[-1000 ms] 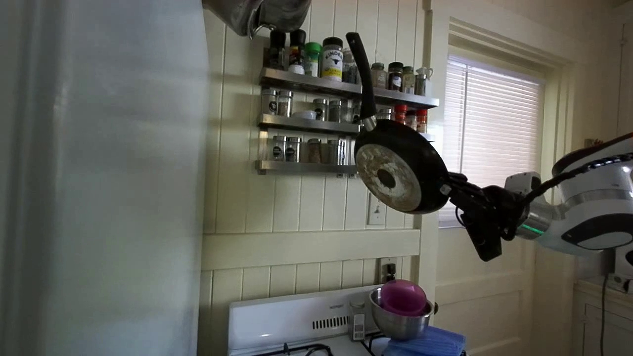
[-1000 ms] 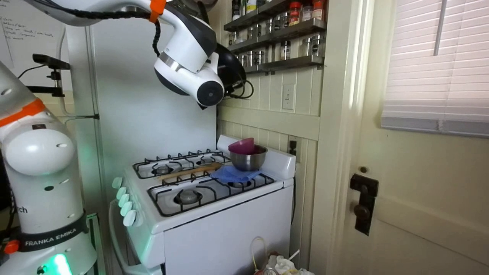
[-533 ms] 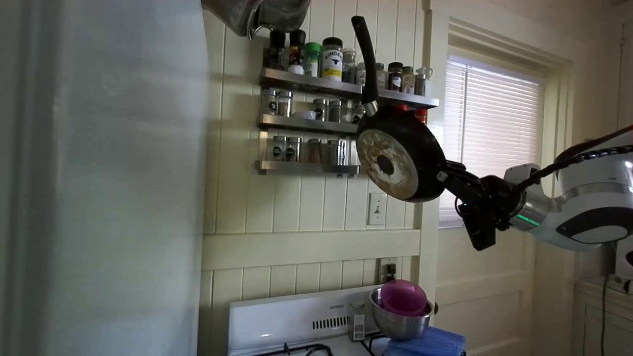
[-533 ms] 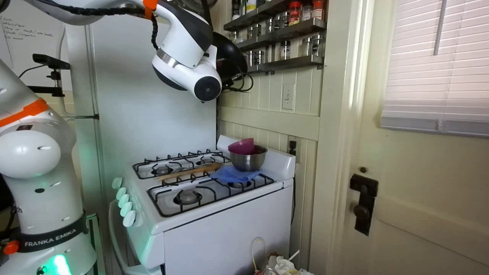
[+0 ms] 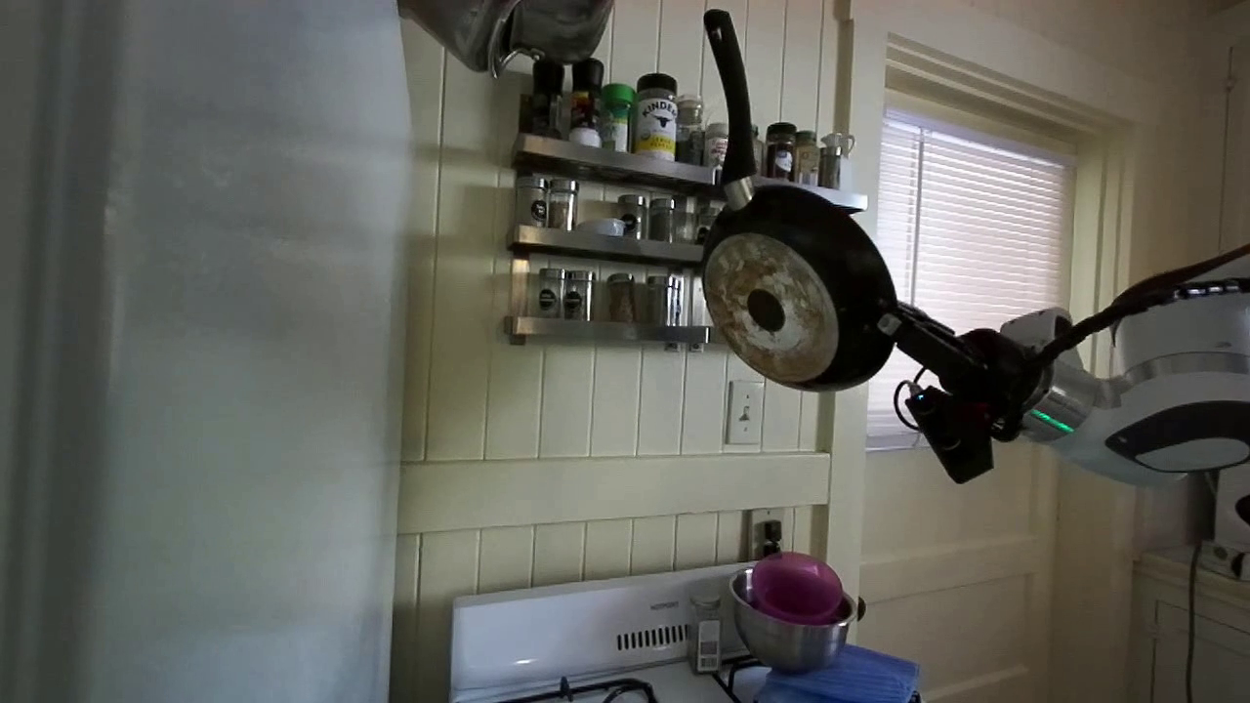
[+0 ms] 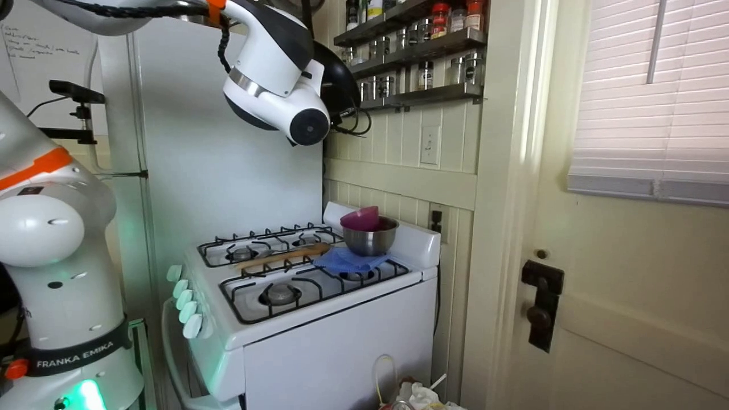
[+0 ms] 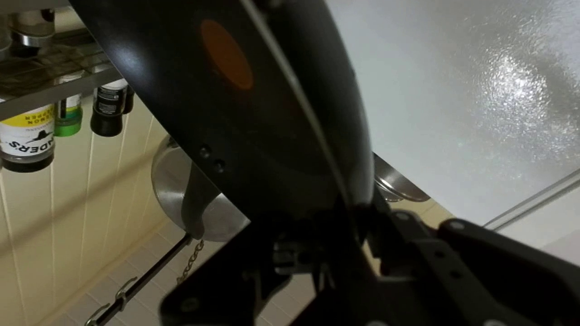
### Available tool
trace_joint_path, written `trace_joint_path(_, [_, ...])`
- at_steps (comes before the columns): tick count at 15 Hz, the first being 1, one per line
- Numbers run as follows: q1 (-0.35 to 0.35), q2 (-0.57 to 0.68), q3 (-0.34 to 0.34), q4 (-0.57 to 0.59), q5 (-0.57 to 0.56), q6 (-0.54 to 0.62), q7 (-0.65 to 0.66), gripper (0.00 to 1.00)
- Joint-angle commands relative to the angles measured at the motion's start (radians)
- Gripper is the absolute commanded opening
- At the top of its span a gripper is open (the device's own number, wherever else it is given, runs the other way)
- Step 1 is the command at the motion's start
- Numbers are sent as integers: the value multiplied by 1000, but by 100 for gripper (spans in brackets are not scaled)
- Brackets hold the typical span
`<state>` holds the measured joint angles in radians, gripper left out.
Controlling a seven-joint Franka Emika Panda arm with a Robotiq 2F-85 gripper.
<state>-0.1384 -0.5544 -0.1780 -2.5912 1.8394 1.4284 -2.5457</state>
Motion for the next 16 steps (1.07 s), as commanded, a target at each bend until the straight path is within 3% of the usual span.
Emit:
trace_joint_path(1, [-41, -55, 16, 17, 22, -45, 94, 2])
trace_joint_path(2, [-49, -16, 31, 2, 8, -28, 50, 9])
trace_joint_path(4, [-57, -33, 32, 5, 8, -27, 77, 9])
trace_joint_path(5, [-59, -38, 32, 5, 8, -27, 83, 2])
trace_joint_path(16, [-27, -46, 142, 32, 200, 33, 74, 2])
